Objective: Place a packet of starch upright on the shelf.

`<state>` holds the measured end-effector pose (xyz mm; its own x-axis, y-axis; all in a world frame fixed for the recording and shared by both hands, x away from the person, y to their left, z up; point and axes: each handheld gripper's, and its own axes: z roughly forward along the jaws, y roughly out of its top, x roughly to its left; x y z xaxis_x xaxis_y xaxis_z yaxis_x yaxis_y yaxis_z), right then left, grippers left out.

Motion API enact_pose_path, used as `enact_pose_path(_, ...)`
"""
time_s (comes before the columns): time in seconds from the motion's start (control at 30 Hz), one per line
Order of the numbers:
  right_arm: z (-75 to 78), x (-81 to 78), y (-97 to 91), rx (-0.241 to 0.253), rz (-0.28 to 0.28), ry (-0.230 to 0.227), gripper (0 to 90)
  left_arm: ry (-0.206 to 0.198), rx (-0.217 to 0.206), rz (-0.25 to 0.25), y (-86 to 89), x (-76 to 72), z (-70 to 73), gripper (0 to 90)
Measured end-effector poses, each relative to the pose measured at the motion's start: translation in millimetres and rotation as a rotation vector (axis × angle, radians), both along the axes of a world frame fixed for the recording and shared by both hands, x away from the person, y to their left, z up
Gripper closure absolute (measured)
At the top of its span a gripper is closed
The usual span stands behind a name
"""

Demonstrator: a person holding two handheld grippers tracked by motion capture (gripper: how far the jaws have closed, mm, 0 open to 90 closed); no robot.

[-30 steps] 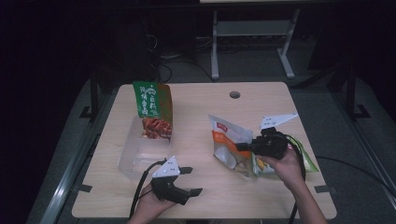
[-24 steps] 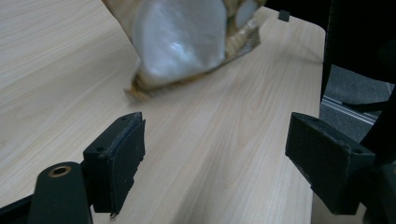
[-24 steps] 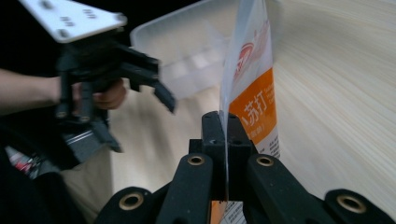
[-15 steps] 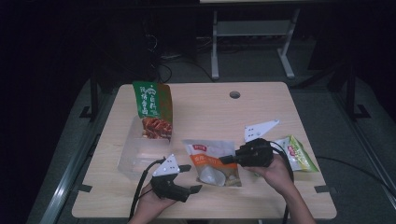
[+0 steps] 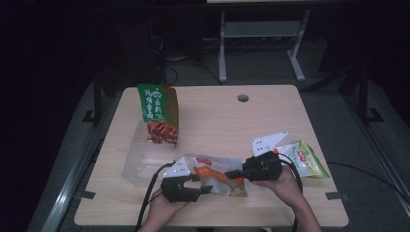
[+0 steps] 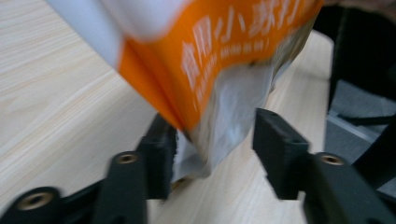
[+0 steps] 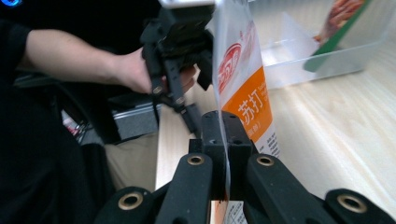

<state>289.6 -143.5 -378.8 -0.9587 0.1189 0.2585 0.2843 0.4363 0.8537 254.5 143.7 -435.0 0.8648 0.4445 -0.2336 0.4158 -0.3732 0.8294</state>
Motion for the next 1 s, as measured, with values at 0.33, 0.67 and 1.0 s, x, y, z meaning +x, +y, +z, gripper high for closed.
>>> enact_pose_path(0.33,-1.3,1.2,2.1,-0.007,-0.019,-0.004,89.0,-0.072,0.031,0.026,2.4,-6.4,4.4,87.3)
enact_pose_path(0.67,-4.6,-1.9,-0.2,-0.073,-0.099,-0.029,83.2,-0.095,0.042,0.039,1.8,-9.2,5.6,87.7)
enact_pose_path(1.0,-6.5,-5.9,20.5,-0.15,-0.136,-0.047,78.7,-0.116,0.048,0.041,2.2,-10.2,7.0,88.2)
